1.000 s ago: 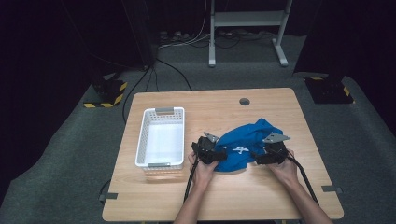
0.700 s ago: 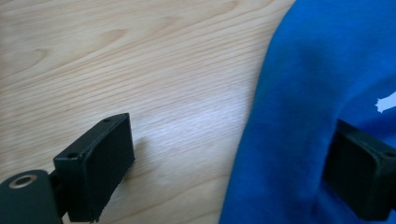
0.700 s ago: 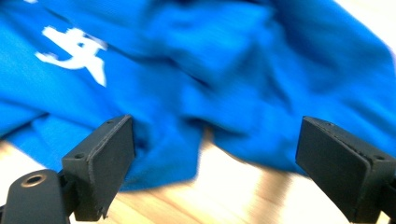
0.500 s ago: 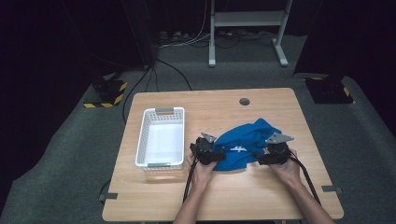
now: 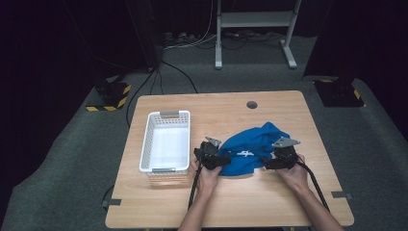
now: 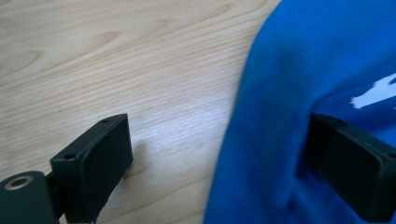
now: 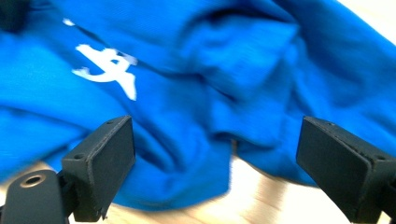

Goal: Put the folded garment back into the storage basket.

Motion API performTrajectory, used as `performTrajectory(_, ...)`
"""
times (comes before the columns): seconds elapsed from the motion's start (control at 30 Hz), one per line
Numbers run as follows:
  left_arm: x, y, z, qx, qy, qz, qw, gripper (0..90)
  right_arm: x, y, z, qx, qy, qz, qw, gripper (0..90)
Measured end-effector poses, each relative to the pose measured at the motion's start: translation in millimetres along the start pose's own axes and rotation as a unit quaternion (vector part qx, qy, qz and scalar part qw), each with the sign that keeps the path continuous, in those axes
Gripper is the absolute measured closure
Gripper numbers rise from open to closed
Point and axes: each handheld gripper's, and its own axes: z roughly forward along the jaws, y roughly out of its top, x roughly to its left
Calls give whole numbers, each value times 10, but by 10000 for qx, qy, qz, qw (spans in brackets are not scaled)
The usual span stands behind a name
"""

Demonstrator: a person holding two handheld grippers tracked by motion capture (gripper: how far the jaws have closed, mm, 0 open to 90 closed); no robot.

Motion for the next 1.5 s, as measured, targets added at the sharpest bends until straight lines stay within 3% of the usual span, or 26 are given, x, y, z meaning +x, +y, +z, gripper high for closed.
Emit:
performTrajectory(0.07,-5,-1,11,30,27,34,10000,78,47,6,26,73,-18,-123,9999,113)
performTrajectory(0.1,17,0,9,39,74,-52,10000,82,53,0,35,75,-18,-158,9998,112)
performTrajectory(0.2,58,4,-2,81,180,-126,9997,88,5,-23,28,55,27,-105,9999,109)
performTrajectory(0.23,96,11,-12,120,280,-149,9994,91,-74,-53,5,63,4,-72,10000,107)
performTrajectory(0.33,94,19,-3,117,256,-199,9994,93,-161,-76,-23,92,-121,-34,9999,106)
performTrajectory(0.43,44,10,-7,3,53,-153,9999,83,-154,-51,-11,108,-225,-33,9997,110)
performTrajectory(0.5,6,3,-6,-39,-101,-40,9999,77,-116,-27,-8,-4,-50,76,10000,113)
performTrajectory(0.6,-11,2,25,10,-34,48,10000,65,-60,-10,40,84,-24,-93,9999,120)
performTrajectory(0.67,21,22,27,55,83,-21,9999,73,-121,-5,55,103,23,-3,9999,119)
performTrajectory(0.73,56,35,23,74,185,-31,9998,79,-190,3,51,164,-80,-30,9998,117)
performTrajectory(0.8,85,28,27,81,126,-142,9998,84,-273,11,52,218,-166,-22,9996,112)
performTrajectory(0.9,54,24,19,71,25,-108,9999,72,-284,28,54,249,-258,2,9994,114)
performTrajectory(0.93,3,8,-5,-60,-129,-39,9999,71,-243,32,31,136,-202,22,9997,120)
performTrajectory(1.0,-36,-4,-1,-80,-169,38,9998,69,-186,25,6,31,-46,99,9999,124)
performTrajectory(1.1,-26,-14,23,-42,-80,96,9999,64,-163,-9,53,146,-24,99,9998,112)
performTrajectory(1.33,43,-23,-9,11,14,-60,10000,75,-348,-135,-54,130,-173,316,9993,110)
performTrajectory(1.5,29,-26,-17,31,51,-43,10000,82,-308,-129,-73,162,-182,170,9996,115)
